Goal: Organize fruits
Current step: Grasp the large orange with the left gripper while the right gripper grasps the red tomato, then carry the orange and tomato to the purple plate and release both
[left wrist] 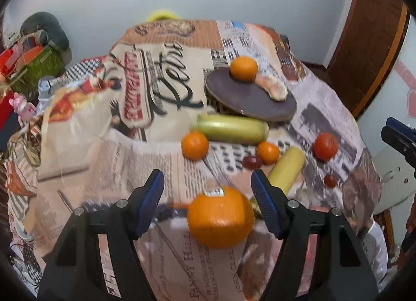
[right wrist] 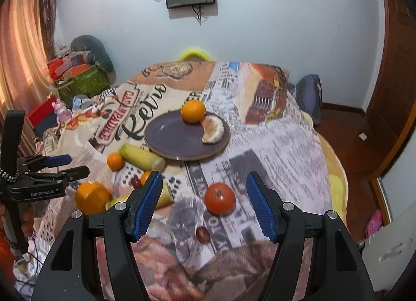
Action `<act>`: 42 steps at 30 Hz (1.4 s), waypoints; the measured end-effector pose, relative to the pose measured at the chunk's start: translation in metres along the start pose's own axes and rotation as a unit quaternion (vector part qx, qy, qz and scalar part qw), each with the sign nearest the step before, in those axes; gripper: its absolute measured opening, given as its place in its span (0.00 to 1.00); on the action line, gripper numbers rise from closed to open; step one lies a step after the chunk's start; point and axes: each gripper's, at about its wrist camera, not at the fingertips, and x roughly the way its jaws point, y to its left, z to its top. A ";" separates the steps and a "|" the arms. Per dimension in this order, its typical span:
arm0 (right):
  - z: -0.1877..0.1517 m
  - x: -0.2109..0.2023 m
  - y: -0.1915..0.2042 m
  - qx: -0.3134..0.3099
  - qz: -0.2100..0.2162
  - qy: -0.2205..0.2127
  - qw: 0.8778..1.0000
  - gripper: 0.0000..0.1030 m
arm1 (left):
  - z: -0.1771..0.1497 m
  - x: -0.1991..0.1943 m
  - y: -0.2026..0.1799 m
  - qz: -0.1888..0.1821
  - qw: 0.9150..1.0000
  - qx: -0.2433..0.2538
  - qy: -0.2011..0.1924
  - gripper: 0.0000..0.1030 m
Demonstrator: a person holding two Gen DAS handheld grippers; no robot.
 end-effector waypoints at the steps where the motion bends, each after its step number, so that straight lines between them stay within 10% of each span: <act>1: -0.003 0.001 -0.001 0.002 0.000 0.004 1.000 0.62 | -0.004 0.004 -0.002 -0.004 1.000 0.001 0.007 0.68; 19: -0.026 0.033 -0.009 0.013 0.004 0.055 0.998 0.62 | -0.026 0.032 -0.001 -0.037 0.998 -0.020 0.056 0.67; 42: -0.028 0.108 -0.033 0.040 0.024 0.119 0.992 0.53 | 0.008 0.024 0.003 -0.026 1.000 -0.015 0.005 0.67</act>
